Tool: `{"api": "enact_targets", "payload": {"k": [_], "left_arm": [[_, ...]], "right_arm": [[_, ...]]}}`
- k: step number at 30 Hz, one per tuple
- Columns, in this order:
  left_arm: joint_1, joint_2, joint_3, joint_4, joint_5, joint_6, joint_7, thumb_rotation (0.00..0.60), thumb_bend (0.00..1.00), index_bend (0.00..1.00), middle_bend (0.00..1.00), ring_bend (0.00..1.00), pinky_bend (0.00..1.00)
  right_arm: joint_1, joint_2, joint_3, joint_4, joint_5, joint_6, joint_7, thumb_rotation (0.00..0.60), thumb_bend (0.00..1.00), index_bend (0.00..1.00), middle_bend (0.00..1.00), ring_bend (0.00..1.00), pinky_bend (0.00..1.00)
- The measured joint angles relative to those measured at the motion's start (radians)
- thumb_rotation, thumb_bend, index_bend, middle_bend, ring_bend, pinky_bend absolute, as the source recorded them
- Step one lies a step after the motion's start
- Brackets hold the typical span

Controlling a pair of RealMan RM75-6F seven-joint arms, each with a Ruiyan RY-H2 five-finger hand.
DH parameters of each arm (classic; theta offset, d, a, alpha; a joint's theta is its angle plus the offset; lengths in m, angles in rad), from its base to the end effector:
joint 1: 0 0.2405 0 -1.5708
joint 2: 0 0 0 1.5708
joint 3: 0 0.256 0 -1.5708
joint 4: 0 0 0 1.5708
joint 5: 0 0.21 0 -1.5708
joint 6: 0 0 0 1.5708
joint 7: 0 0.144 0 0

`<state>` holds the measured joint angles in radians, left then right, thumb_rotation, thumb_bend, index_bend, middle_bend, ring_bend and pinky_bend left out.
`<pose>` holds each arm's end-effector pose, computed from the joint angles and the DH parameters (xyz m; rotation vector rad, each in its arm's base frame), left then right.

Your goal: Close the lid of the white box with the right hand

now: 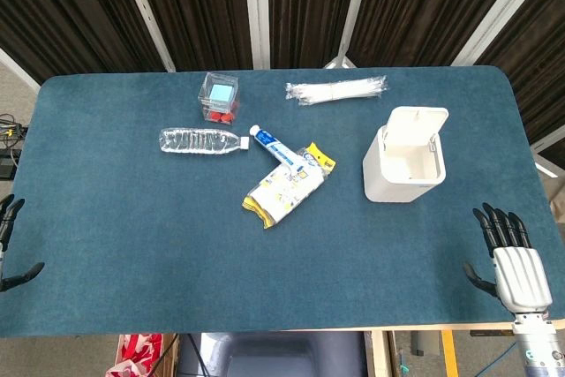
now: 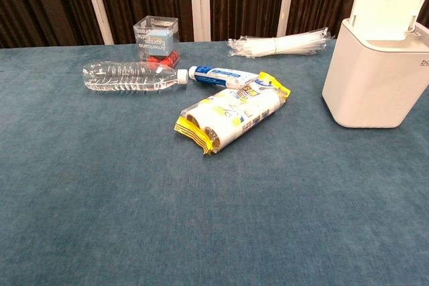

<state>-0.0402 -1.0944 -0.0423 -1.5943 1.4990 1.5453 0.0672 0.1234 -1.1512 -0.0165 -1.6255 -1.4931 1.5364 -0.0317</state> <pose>-0.3210 0.1655 0.1758 -1.3616 -0.8075 -0.8223 -0.3022 -0.1785 0.1458 1.4059 -0.9033 0.9293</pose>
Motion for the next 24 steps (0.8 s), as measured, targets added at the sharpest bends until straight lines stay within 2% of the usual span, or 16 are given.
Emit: {"api": "enact_targets", "payload": {"k": [9,11,13,14,15,18,22,24], "left_arm": [[0.005,0.004,0.000,0.000,0.007,0.012,-0.004,0.600,0.00,0.00,0.00,0.00,0.00],[0.007,0.005,0.001,-0.003,0.011,0.017,-0.007,0.600,0.00,0.00,0.00,0.00,0.00],[0.008,0.007,0.001,-0.004,0.016,0.023,-0.009,0.600,0.00,0.00,0.00,0.00,0.00],[0.009,0.008,0.001,-0.004,0.018,0.025,-0.010,0.600,0.00,0.00,0.00,0.00,0.00],[0.009,0.009,0.001,-0.004,0.021,0.027,-0.012,0.600,0.00,0.00,0.00,0.00,0.00],[0.009,0.010,0.002,-0.005,0.020,0.024,-0.018,0.600,0.00,0.00,0.00,0.00,0.00],[0.005,0.012,-0.002,-0.010,0.018,0.020,-0.026,0.600,0.00,0.00,0.00,0.00,0.00],[0.001,0.010,-0.004,-0.011,0.018,0.016,-0.027,0.600,0.00,0.00,0.00,0.00,0.00]], "right_arm": [[-0.003,0.005,0.022,-0.018,-0.003,-0.003,0.002,0.600,0.32,0.00,0.00,0.00,0.01],[0.001,0.011,0.034,-0.034,0.003,-0.005,0.004,0.600,0.32,0.00,0.00,0.01,0.07],[0.010,0.023,0.054,-0.062,0.014,-0.011,0.006,0.600,0.32,0.00,0.04,0.10,0.21],[0.016,0.031,0.064,-0.078,0.023,-0.016,0.007,0.600,0.32,0.00,0.11,0.20,0.30],[0.022,0.039,0.075,-0.096,0.035,-0.025,0.007,0.600,0.32,0.00,0.22,0.34,0.40],[0.056,0.081,0.122,-0.170,0.101,-0.077,0.005,0.600,0.32,0.00,0.50,0.63,0.59],[0.131,0.148,0.207,-0.260,0.236,-0.185,-0.014,0.600,0.36,0.00,0.72,0.85,0.76],[0.171,0.173,0.248,-0.285,0.302,-0.231,-0.028,0.600,0.43,0.00,0.77,0.89,0.79]]}}
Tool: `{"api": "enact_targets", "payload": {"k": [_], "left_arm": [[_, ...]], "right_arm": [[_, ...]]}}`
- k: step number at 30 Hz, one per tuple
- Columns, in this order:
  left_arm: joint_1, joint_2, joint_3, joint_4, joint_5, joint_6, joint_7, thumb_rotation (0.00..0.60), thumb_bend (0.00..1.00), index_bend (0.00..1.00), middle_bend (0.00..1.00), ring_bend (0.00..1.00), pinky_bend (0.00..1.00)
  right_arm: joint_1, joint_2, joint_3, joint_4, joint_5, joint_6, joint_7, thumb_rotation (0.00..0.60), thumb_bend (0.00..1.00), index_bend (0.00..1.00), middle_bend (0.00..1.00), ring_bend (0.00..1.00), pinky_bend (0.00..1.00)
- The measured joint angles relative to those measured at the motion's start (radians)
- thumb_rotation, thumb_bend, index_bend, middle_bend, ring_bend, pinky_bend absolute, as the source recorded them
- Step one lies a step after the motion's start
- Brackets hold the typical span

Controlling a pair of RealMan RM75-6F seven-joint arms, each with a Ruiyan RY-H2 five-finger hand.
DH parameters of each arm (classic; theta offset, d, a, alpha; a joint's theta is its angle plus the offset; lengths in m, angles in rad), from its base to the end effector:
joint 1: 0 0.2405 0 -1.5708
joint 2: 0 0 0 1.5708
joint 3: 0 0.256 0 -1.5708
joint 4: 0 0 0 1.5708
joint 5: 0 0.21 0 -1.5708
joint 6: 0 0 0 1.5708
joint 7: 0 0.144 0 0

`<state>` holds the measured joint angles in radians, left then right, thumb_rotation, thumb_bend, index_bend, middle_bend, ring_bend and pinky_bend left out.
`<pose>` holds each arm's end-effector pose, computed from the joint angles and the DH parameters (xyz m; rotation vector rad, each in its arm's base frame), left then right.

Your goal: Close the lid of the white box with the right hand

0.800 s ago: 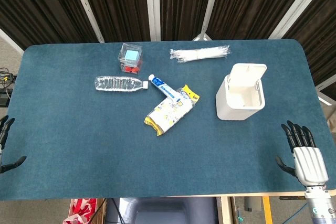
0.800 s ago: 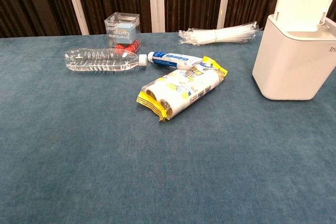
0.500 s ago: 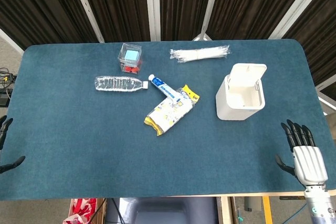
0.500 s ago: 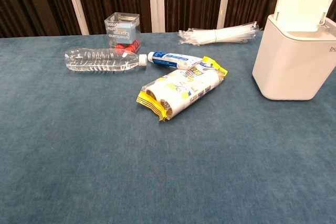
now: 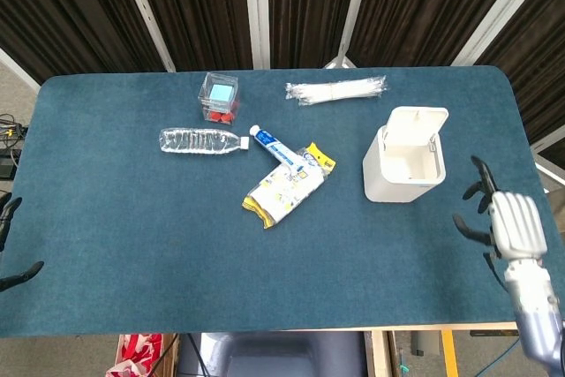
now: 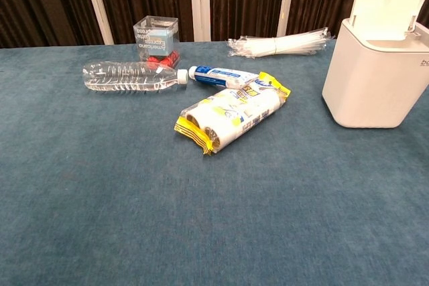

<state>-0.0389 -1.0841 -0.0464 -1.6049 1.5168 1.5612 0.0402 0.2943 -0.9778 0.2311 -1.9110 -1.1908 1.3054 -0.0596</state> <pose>-0.3163 0.1659 0.1796 -1.3571 -0.8067 -0.8642 -0.2378 -0.2633 0.1866 1.2964 -1.0310 1.0428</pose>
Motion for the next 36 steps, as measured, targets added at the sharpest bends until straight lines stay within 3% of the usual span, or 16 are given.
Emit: {"api": "enact_targets", "payload": {"k": [6,14,21,25,29,36], "left_arm": [[-0.013,-0.005,-0.004,-0.002,-0.005,-0.020,-0.001,0.600,0.00,0.00,0.00,0.00,0.00],[-0.017,-0.002,-0.003,-0.002,-0.006,-0.028,-0.007,0.600,0.00,0.00,0.00,0.00,0.00],[-0.017,-0.002,-0.004,0.003,0.002,-0.019,-0.010,0.600,0.00,0.00,0.00,0.00,0.00],[-0.019,-0.002,-0.006,0.009,-0.002,-0.022,-0.012,0.600,0.00,0.00,0.00,0.00,0.00],[-0.020,-0.004,-0.008,0.012,-0.004,-0.022,-0.014,0.600,0.00,0.00,0.00,0.00,0.00],[-0.026,-0.010,-0.009,0.017,-0.005,-0.029,-0.011,0.600,0.00,0.00,0.00,0.00,0.00]], "right_arm": [[0.138,0.064,0.121,-0.040,0.254,-0.146,-0.045,0.600,0.62,0.00,0.83,0.95,0.84],[0.337,0.104,0.208,0.003,0.620,-0.320,-0.143,0.600,0.69,0.00,0.84,0.96,0.85],[0.495,0.100,0.208,0.086,0.880,-0.432,-0.226,0.600,0.69,0.00,0.84,0.96,0.85],[0.560,0.081,0.191,0.129,0.992,-0.466,-0.258,0.600,0.69,0.06,0.84,0.96,0.85],[0.614,0.056,0.166,0.175,1.061,-0.484,-0.287,0.600,0.70,0.18,0.84,0.96,0.85],[0.670,0.015,0.133,0.210,1.104,-0.479,-0.317,0.600,0.70,0.32,0.84,0.96,0.85]]}}
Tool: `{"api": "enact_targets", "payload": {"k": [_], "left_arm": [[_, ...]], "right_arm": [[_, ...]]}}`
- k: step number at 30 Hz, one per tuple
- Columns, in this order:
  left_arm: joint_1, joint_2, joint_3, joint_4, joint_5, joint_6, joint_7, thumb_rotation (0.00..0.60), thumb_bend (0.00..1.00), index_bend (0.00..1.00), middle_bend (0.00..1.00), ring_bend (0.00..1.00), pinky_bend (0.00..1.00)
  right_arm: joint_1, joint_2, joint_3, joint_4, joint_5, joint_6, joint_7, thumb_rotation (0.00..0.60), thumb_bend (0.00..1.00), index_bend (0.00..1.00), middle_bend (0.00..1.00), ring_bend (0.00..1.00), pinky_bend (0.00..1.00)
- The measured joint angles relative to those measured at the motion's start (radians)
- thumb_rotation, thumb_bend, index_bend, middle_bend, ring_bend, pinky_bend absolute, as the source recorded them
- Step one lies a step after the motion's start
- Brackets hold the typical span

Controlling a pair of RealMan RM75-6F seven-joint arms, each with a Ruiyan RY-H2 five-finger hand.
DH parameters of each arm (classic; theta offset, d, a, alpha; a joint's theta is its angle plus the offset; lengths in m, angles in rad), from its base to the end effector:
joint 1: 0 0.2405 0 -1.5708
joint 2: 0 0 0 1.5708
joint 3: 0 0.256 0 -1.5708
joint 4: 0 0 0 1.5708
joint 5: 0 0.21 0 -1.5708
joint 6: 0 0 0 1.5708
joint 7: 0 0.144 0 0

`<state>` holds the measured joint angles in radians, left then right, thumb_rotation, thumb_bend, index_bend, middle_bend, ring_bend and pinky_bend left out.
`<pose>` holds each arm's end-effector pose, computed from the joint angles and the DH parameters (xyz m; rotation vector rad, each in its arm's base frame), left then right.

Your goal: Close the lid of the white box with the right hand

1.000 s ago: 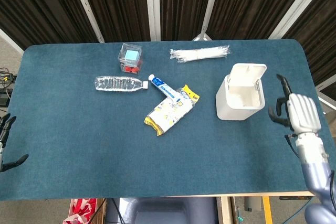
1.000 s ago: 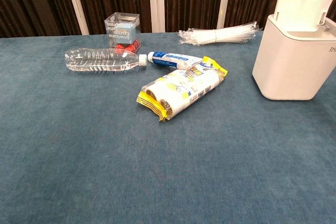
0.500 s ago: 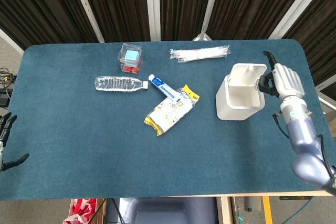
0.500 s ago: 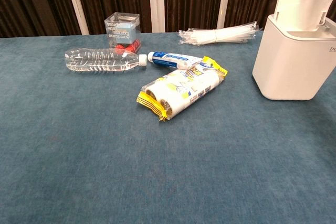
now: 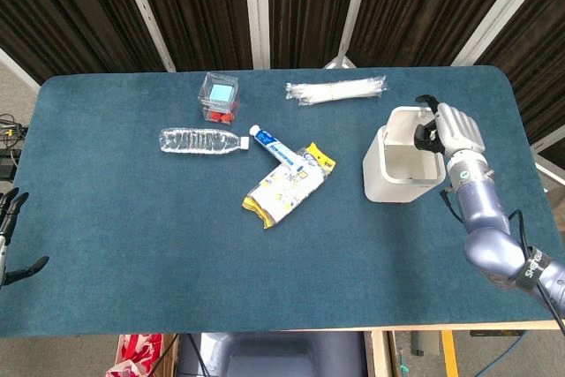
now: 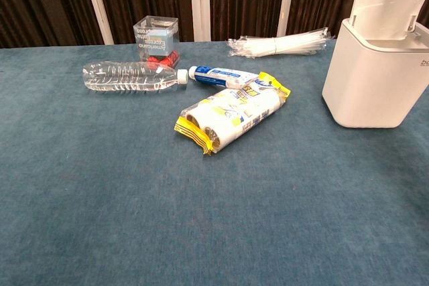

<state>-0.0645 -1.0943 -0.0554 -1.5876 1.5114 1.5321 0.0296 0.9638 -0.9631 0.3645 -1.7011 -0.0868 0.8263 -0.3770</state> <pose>-0.3163 0.1761 0.1759 -1.3749 -0.8109 -0.8724 -0.1457 -0.4240 0.1818 1.2184 -1.4054 0.8488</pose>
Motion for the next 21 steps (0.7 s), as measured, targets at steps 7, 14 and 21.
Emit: {"api": "enact_targets", "payload": {"k": [7,14,21], "left_arm": [[-0.003,-0.002,-0.002,0.002,-0.007,-0.007,-0.003,0.600,0.00,0.00,0.00,0.00,0.00],[-0.003,0.000,0.001,-0.001,-0.002,-0.004,-0.007,0.600,0.00,0.00,0.00,0.00,0.00],[-0.001,0.001,0.006,-0.006,0.014,0.006,-0.002,0.600,0.00,0.00,0.00,0.00,0.00]], "right_arm": [[0.030,-0.017,-0.018,0.016,0.032,0.018,-0.016,0.600,0.70,0.39,0.84,0.96,0.85],[0.017,0.010,-0.023,-0.037,0.023,0.035,-0.004,0.600,0.70,0.39,0.84,0.96,0.85],[-0.024,0.054,-0.025,-0.138,-0.025,0.047,0.039,0.600,0.70,0.39,0.84,0.96,0.85]]}}
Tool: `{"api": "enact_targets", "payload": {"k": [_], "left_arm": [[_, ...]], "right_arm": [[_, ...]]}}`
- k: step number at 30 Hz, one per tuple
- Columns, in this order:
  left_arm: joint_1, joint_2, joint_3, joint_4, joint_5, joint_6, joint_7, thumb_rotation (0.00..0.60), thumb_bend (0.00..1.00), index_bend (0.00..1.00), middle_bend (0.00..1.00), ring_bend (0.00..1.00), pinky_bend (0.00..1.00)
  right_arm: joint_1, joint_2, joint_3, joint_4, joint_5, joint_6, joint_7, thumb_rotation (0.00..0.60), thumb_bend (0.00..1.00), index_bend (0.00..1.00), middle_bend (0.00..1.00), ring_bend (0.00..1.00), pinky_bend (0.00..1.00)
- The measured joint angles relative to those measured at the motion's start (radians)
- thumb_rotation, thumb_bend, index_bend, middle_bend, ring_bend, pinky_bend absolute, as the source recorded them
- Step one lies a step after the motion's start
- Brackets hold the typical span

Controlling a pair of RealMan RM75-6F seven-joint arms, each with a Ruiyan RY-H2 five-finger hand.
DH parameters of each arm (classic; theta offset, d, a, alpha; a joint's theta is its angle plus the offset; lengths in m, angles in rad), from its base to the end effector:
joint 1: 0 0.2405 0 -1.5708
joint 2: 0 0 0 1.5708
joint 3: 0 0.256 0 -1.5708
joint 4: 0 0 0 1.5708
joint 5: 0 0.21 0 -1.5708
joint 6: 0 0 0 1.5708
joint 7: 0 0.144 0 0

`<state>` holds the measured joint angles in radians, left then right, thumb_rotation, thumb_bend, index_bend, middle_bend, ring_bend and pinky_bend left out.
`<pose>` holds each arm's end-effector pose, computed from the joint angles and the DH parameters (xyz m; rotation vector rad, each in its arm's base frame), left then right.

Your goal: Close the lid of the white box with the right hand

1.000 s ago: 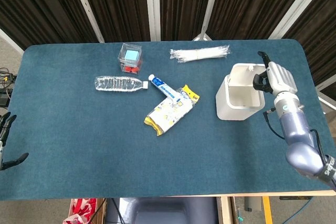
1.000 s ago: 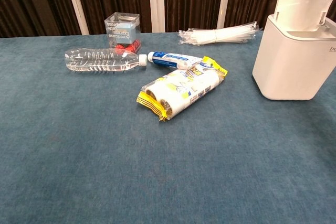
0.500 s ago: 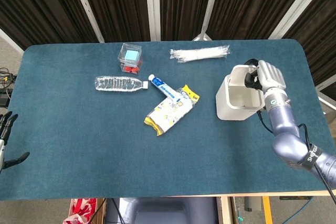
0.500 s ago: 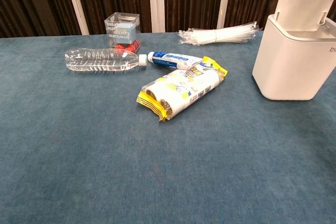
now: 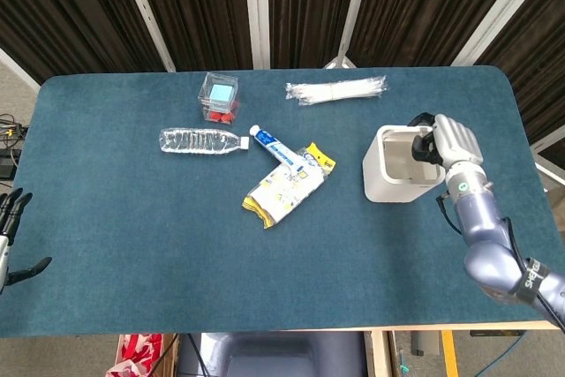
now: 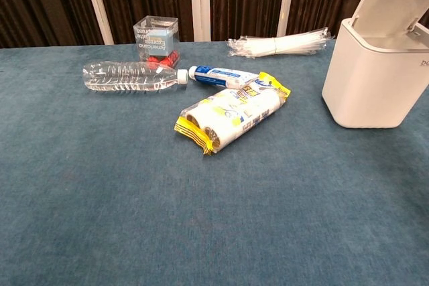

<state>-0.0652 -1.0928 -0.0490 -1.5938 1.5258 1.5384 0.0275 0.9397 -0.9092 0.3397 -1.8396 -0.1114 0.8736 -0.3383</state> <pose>-0.3134 0.1749 0.1748 -1.3861 -0.8099 -0.8850 -0.1435 -0.3972 0.1780 1.2420 -1.4369 0.8383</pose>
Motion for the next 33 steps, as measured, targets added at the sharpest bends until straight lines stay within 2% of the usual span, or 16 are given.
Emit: {"api": "enact_targets", "payload": {"k": [7,23,33], "left_arm": [[0.001,0.001,0.002,-0.003,0.006,0.006,0.005,0.600,0.00,0.00,0.00,0.00,0.00],[0.002,0.004,0.008,-0.008,0.018,0.010,0.009,0.600,0.00,0.00,0.00,0.00,0.00],[0.003,0.006,0.012,-0.012,0.025,0.012,0.008,0.600,0.00,0.00,0.00,0.00,0.00]], "right_arm": [[-0.045,0.033,-0.010,-0.089,-0.073,0.015,0.043,0.600,0.70,0.39,0.84,0.96,0.85],[-0.115,0.033,-0.062,-0.154,-0.209,0.069,0.088,0.600,0.70,0.39,0.84,0.96,0.85],[-0.146,0.008,-0.088,-0.138,-0.251,0.094,0.105,0.600,0.70,0.28,0.84,0.96,0.85]]}}
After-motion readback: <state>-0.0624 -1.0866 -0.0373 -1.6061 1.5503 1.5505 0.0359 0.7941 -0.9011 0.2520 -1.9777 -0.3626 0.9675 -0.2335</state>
